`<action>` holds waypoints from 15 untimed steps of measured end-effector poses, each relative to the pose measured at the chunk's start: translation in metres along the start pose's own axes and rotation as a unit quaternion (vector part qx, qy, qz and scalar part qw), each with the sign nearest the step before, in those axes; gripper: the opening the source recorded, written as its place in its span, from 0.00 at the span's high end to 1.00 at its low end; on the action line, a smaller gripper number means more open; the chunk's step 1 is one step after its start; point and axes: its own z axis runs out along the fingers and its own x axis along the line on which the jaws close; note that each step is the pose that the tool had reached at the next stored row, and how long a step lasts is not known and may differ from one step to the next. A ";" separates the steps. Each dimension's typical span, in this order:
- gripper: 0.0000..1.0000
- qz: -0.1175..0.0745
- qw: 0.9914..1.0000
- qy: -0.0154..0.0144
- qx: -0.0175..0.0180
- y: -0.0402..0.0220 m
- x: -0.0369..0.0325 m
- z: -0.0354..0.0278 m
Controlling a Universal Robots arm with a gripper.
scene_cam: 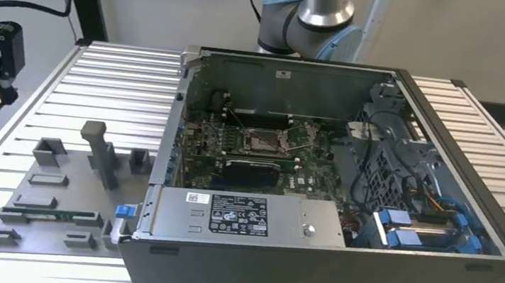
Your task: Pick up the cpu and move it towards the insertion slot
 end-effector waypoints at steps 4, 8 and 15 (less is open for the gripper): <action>1.00 0.000 1.000 0.000 0.000 0.0004 0.0000 -0.0157; 1.00 0.000 1.000 0.000 0.000 0.0009 0.0001 -0.0325; 1.00 0.000 1.000 -0.001 0.000 0.0011 -0.0006 -0.0379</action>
